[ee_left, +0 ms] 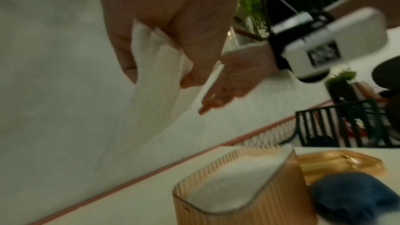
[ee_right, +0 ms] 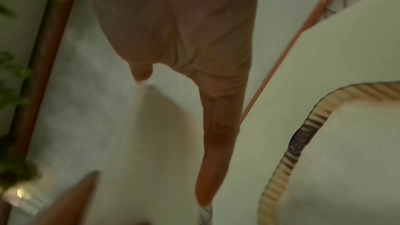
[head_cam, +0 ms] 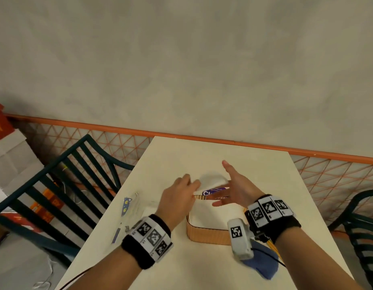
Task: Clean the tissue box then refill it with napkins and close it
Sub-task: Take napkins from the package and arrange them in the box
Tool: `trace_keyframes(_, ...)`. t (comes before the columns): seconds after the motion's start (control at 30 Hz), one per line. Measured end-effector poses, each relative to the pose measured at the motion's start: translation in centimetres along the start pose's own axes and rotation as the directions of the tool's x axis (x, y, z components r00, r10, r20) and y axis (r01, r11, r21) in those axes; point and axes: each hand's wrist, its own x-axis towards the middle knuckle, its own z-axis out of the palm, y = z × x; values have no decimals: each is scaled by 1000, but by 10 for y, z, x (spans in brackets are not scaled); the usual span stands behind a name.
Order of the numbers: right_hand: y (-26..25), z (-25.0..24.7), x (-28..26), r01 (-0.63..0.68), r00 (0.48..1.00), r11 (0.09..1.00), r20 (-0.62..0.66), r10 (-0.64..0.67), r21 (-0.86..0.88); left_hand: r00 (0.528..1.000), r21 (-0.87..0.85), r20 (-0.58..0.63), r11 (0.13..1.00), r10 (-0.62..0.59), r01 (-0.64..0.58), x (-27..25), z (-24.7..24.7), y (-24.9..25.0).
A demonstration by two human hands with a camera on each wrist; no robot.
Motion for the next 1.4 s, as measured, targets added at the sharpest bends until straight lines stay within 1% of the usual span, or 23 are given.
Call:
trace_keyframes(0.07, -4, -1, -3, 27, 999, 999, -36, -26, 28, 993, -33, -23, 993, 113, -114, -3, 18, 5)
trace_keyframes(0.1, -4, -3, -4, 45, 997, 999, -63, -45, 11, 991, -119, -35, 984, 131, -134, -5, 27, 5)
trace_keyframes(0.17, -3, -12, -6, 86, 992, 994, -83, -92, -70, 997, -395, -60, 916, 45, -66, -8, 41, 4)
trace_keyframes(0.2, -3, -16, -8, 108, 989, 987, -92, -119, -116, 996, -585, -47, 810, -74, 33, -11, 45, 2)
trace_keyframes(0.23, -3, -20, -10, 135, 984, 978, -96, -152, -157, 972, -754, -5, 640, -234, 150, -13, 46, 1)
trace_keyframes(0.3, -4, -26, -13, 202, 972, 953, -74, -223, -224, 851, -920, 259, 152, -456, 361, -10, 47, 1)
trace_keyframes(0.33, -5, -28, -15, 235, 965, 938, -53, -256, -253, 787, -901, 409, -66, -462, 429, -5, 49, 0)
trace_keyframes(0.37, -6, -29, -17, 267, 958, 925, -34, -286, -270, 747, -855, 518, -228, -416, 466, 0, 51, -1)
trace_keyframes(0.4, -7, -30, -18, 295, 949, 911, -20, -313, -288, 730, -809, 582, -341, -358, 478, 5, 51, -2)
trace_keyframes(0.43, -5, -31, -19, 322, 939, 898, -16, -342, -301, 729, -784, 605, -400, -322, 474, 11, 52, -2)
trace_keyframes(0.47, -2, -32, -19, 341, 929, 886, -28, -368, -315, 734, -783, 602, -414, -315, 464, 16, 51, -2)
trace_keyframes(0.5, 4, -36, -18, 350, 922, 880, -47, -384, -321, 741, -805, 580, -379, -338, 456, 21, 53, -1)
trace_keyframes(0.53, 12, -38, -16, 343, 920, 884, -76, -384, -319, 752, -843, 536, -280, -384, 459, 23, 58, -1)
trace_keyframes(0.63, 53, -48, -3, 260, 927, 899, -170, -335, -353, 792, -852, 416, 113, -447, 511, 18, 69, 4)
trace_keyframes(0.73, 87, -49, 9, 142, 937, 875, -223, -270, -464, 827, -755, 388, 374, -407, 539, 2, 80, 11)
trace_keyframes(0.83, 89, -48, 17, 123, 919, 871, -276, -280, -475, 848, -737, 317, 453, -424, 502, 0, 79, 14)
trace_keyframes(0.93, 77, -51, 25, 60, 896, 862, -354, -269, -503, 838, -686, 269, 516, -475, 513, 11, 77, 13)
trace_keyframes(1.0, 75, -54, 30, -41, 904, 851, -381, -191, -524, 800, -636, 298, 516, -521, 574, 17, 79, 11)
trace_keyframes(1.07, 79, -52, 32, -148, 906, 795, -402, -129, -588, 736, -515, 405, 531, -542, 673, 19, 82, 10)
trace_keyframes(1.13, 87, -48, 33, -205, 900, 753, -423, -106, -626, 719, -434, 449, 574, -531, 695, 17, 88, 8)
trace_keyframes(1.3, 99, -42, 29, -162, 891, 665, -397, -218, -729, 830, -319, 369, 782, -417, 535, 15, 98, 12)
trace_keyframes(1.33, 100, -42, 29, -138, 889, 612, -370, -270, -778, 861, -260, 314, 836, -401, 484, 12, 100, 14)
trace_keyframes(1.4, 101, -41, 25, -87, 874, 434, -278, -398, -897, 934, -91, 176, 940, -310, 329, 5, 105, 16)
